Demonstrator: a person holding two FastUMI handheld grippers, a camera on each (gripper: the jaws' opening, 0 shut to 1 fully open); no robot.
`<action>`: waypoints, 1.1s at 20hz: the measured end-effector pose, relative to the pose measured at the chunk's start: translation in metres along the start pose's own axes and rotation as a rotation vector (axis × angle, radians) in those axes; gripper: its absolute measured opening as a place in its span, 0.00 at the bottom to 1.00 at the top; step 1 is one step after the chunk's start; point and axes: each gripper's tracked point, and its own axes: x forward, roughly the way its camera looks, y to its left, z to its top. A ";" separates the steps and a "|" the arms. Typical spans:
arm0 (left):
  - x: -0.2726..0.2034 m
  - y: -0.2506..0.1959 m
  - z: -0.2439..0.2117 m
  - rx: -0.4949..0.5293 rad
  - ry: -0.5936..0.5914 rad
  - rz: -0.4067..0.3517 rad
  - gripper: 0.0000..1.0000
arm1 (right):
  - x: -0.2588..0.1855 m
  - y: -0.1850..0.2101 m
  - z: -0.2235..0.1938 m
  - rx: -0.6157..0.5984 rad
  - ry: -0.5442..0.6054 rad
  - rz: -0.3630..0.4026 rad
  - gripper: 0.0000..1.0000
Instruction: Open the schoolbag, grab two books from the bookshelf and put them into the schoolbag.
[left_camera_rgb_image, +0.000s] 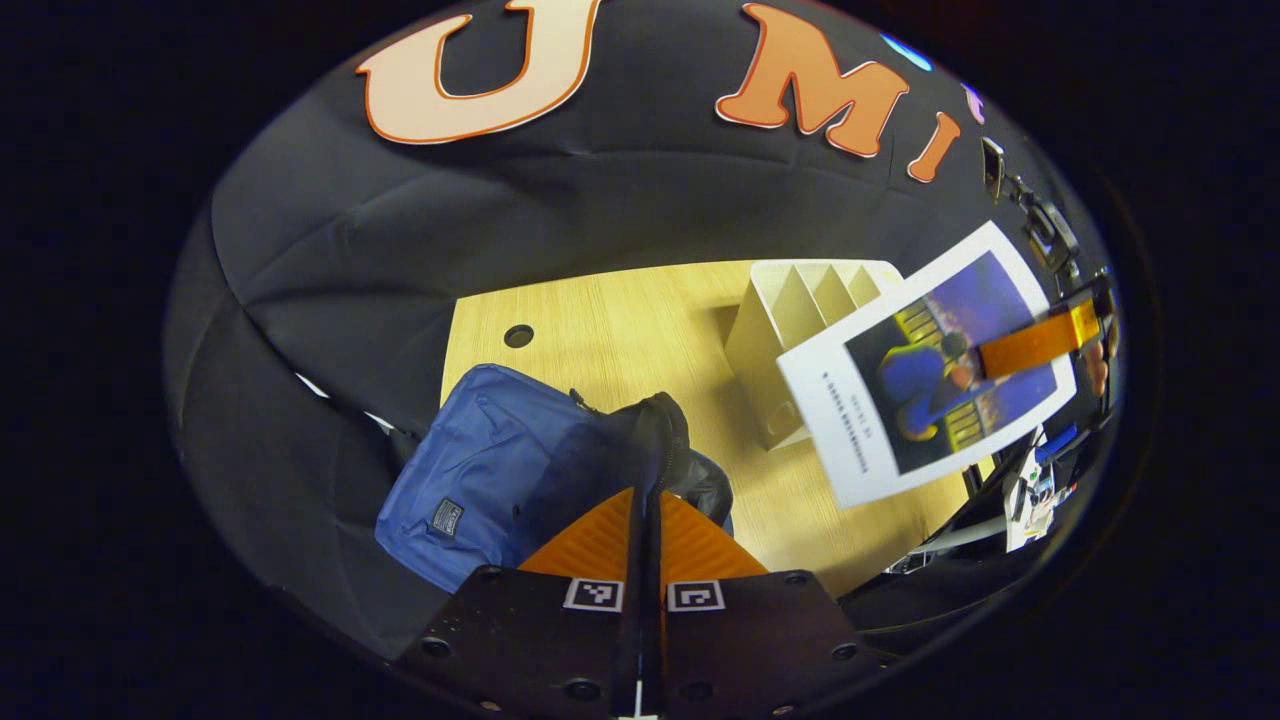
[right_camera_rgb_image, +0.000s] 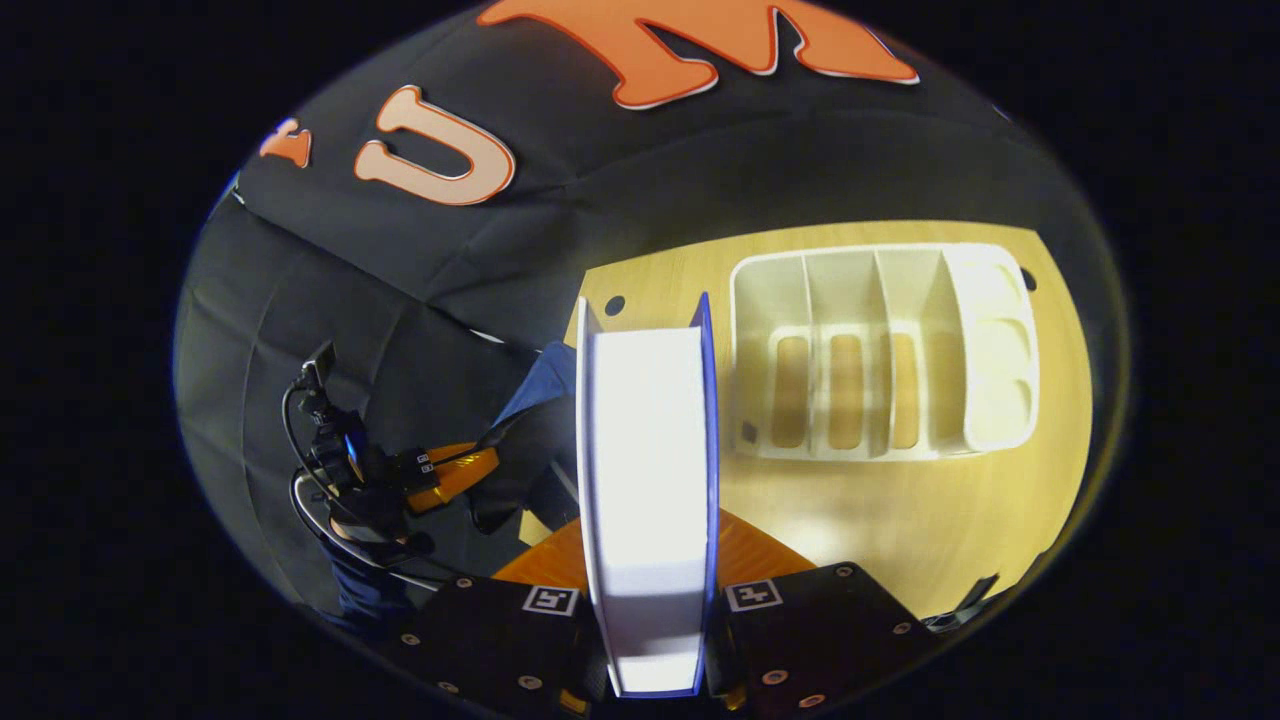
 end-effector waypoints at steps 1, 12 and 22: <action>0.000 0.000 0.001 0.001 0.000 0.000 0.02 | 0.012 0.003 -0.005 0.021 0.005 0.021 0.39; 0.001 -0.003 -0.001 -0.016 0.002 -0.005 0.02 | 0.101 0.053 -0.043 0.106 0.008 0.172 0.38; 0.004 -0.007 -0.002 -0.022 0.015 -0.012 0.02 | 0.182 0.060 -0.053 0.273 -0.043 0.210 0.38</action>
